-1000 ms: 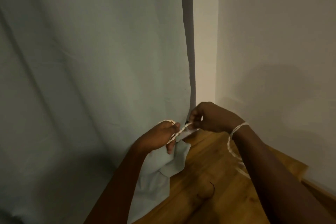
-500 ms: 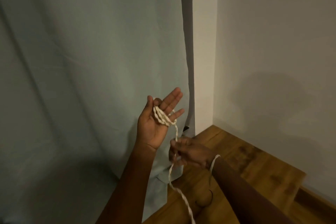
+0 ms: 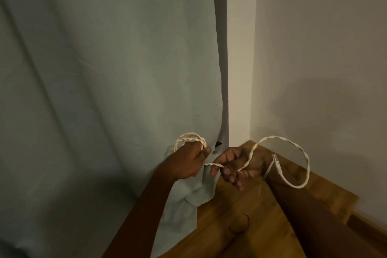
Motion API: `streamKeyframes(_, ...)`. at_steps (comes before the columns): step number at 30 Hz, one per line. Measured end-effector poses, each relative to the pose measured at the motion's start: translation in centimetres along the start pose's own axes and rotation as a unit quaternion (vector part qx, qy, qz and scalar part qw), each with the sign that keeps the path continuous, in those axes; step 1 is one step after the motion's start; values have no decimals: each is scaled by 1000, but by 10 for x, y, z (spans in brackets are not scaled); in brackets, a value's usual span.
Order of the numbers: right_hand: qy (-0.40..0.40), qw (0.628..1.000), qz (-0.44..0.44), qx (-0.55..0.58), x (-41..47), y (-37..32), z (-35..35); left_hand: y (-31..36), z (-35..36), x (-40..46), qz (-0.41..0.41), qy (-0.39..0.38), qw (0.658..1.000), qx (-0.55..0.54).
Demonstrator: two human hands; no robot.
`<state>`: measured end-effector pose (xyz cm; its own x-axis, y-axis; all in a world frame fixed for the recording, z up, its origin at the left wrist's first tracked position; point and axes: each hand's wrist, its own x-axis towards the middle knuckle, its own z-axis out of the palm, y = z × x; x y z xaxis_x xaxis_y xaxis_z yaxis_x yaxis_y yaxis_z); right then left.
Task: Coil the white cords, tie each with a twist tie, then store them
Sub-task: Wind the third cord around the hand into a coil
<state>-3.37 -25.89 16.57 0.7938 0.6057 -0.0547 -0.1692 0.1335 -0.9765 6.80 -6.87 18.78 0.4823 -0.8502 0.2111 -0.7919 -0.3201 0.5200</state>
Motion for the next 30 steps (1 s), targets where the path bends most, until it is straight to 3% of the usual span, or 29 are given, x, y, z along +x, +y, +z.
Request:
streamKeyframes(2, -2, 1000, -7, -18, -3, -6, -3, 3, 1, 2, 26, -6, 999, 38)
streamKeyframes(5, 59, 998, -13, -31, -8, -3, -7, -6, 1, 7, 43, 3, 999, 15)
streamKeyframes(8, 77, 996, -37, 6, -11, 8, -11, -14, 8, 10, 46, -6, 997, -64)
streamKeyframes(11, 24, 986, -109, 121, -10, 15, -8, -16, 14, 7, 34, -81, 974, -211)
streamKeyframes(14, -20, 964, -189, 186, -9, 14, 0, -17, 14, 6, 39, -158, 916, -368)
streamKeyframes(18, 44, 923, -292, 246, -1, 18, 8, -19, 14, 5, 56, -190, 816, -543)
streamKeyframes(20, 80, 897, -336, 276, 1, 19, 6, -27, 12, 4, 68, -204, 748, -628)
streamKeyframes(22, 97, 873, -368, 306, -1, 23, 5, -45, 11, 3, 58, -192, 664, -720)
streamKeyframes(24, 84, 869, -371, 315, -2, 28, 3, -61, 6, 1, 30, -146, 619, -771)
streamKeyframes(26, 63, 880, -361, 303, 0, 31, 0, -72, 1, -1, 11, -109, 615, -781)
streamKeyframes(28, 68, 896, -333, 285, -1, 29, -4, -73, -2, -4, 3, -94, 639, -763)
streamKeyframes(30, 127, 909, -302, 258, 1, 22, -5, -70, -2, -6, -5, -78, 663, -744)
